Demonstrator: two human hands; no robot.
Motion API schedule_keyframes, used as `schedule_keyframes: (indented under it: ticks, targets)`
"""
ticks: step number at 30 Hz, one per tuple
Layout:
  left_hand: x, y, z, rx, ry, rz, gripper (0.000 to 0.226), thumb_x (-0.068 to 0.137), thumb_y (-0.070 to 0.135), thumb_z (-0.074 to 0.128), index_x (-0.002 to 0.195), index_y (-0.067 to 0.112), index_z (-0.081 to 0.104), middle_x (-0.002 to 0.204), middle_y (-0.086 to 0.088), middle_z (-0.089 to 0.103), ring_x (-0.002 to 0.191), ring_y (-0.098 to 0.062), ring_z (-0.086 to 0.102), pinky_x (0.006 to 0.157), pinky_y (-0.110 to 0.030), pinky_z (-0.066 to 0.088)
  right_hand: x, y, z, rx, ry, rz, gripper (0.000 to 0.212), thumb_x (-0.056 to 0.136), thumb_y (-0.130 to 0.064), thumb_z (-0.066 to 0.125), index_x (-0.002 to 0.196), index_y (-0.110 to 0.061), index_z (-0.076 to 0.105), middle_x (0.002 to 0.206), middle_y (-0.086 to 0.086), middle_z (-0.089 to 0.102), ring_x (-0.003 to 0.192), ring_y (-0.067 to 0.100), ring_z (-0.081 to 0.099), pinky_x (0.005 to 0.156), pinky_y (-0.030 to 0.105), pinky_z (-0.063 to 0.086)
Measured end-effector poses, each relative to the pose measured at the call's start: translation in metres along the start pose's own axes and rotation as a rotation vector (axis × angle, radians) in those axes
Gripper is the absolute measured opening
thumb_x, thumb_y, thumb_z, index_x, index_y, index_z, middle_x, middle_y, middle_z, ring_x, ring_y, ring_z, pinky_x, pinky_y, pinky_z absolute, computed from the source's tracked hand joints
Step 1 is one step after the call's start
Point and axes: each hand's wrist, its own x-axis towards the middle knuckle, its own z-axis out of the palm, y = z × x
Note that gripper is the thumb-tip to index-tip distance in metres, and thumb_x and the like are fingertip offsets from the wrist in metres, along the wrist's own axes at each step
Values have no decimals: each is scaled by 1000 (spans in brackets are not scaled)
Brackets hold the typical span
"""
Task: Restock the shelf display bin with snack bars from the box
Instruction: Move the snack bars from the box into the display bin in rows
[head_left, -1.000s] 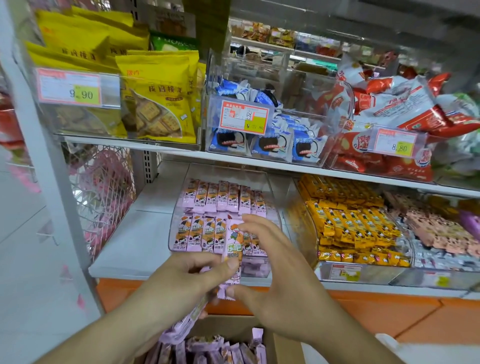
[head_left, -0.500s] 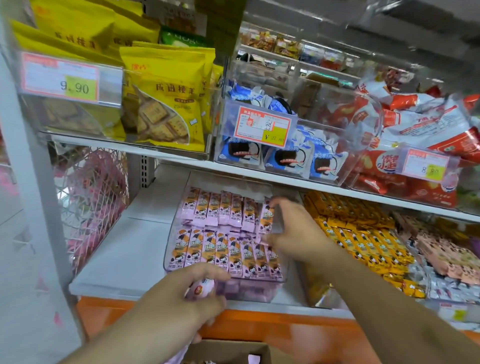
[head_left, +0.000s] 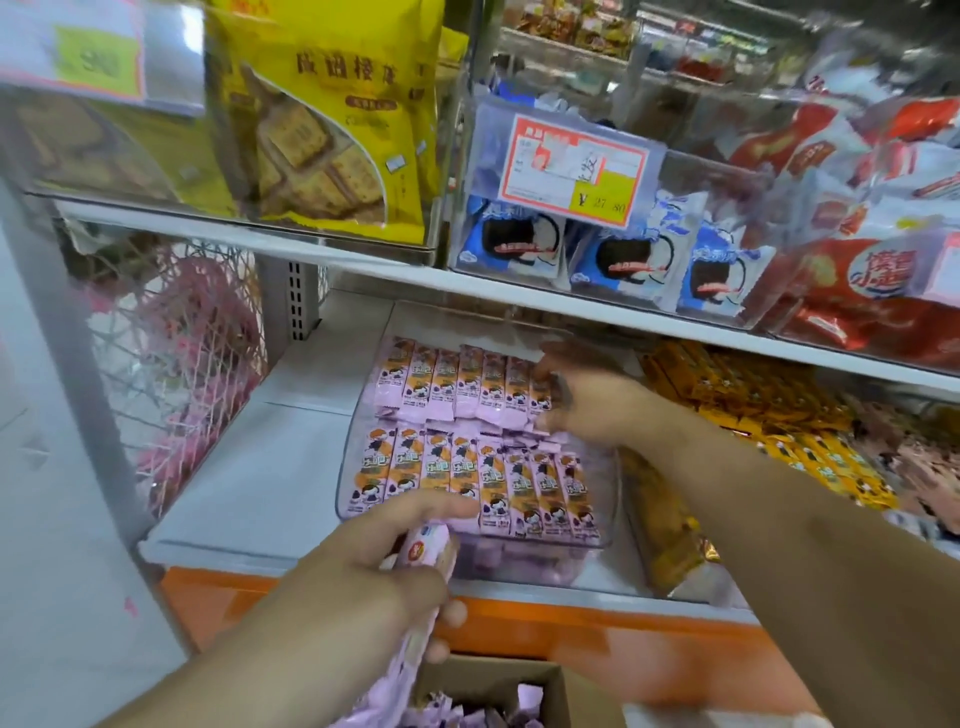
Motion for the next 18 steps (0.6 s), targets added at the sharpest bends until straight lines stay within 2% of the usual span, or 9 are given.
schedule_keyframes:
  ticks: [2, 3, 5, 8, 9, 11, 13, 16, 18]
  targets:
    - [-10, 7, 6, -68, 127, 13, 62, 73, -7, 70, 114, 38, 76, 121, -14, 71, 85, -38, 78, 79, -51, 64, -5, 2, -2, -11, 7, -21, 66, 93, -40, 77, 151, -28, 49, 169, -2, 30, 155, 19, 28, 121, 30, 28]
    - [-10, 3, 7, -134, 124, 23, 62, 70, -7, 70, 116, 34, 75, 120, -17, 72, 86, -43, 77, 82, -58, 62, -11, 1, -3, 10, 14, -15, 67, 95, -40, 75, 154, -28, 47, 170, -2, 30, 155, 18, 28, 122, 28, 27]
    - [-9, 7, 10, -242, 150, 24, 54, 82, -11, 70, 122, 26, 69, 111, -19, 77, 90, -48, 76, 92, -66, 56, -31, -3, -7, 88, 53, -9, 66, 97, -37, 72, 156, -26, 45, 164, -1, 42, 150, 19, 38, 120, 29, 31]
    - [-15, 12, 14, -347, 174, 25, 36, 97, -2, 61, 130, 13, 61, 104, -19, 79, 97, -43, 76, 103, -60, 52, -75, -15, -9, 193, 158, 5, 59, 99, -31, 70, 153, -26, 47, 154, -3, 50, 144, 18, 44, 120, 33, 36]
    - [-18, 16, 15, -374, 169, 36, 35, 97, 2, 63, 131, 9, 59, 104, -20, 79, 100, -39, 77, 105, -57, 52, -93, -21, -10, 228, 181, 3, 56, 99, -29, 70, 150, -28, 48, 152, -6, 51, 141, 16, 47, 116, 31, 39]
    - [-23, 26, 18, -422, 173, 57, 37, 94, 9, 69, 130, 5, 61, 106, -17, 79, 103, -33, 77, 105, -50, 52, -139, -37, -12, 328, 203, -4, 53, 98, -29, 71, 145, -37, 48, 147, -16, 51, 126, 10, 58, 100, 19, 48]
    - [-27, 31, 20, -367, 197, 76, 35, 90, 17, 73, 123, 8, 68, 105, -12, 80, 101, -29, 78, 98, -41, 55, -186, -52, -15, 467, 126, -38, 53, 96, -30, 74, 137, -48, 46, 142, -30, 47, 120, -1, 56, 87, 8, 45]
    - [-36, 35, 26, -304, 225, 104, 29, 92, 21, 73, 119, 10, 73, 102, -10, 81, 94, -25, 78, 80, -31, 56, -200, -71, -6, 615, 64, -153, 66, 91, -30, 79, 140, -52, 42, 144, -41, 39, 131, -16, 42, 99, 6, 40]
    - [-41, 35, 31, -328, 252, 111, 26, 95, 20, 70, 120, 12, 71, 96, -9, 82, 84, -21, 80, 64, -24, 57, -197, -85, -5, 799, 27, -93, 74, 86, -27, 82, 146, -45, 43, 154, -33, 36, 134, -13, 42, 100, 7, 42]
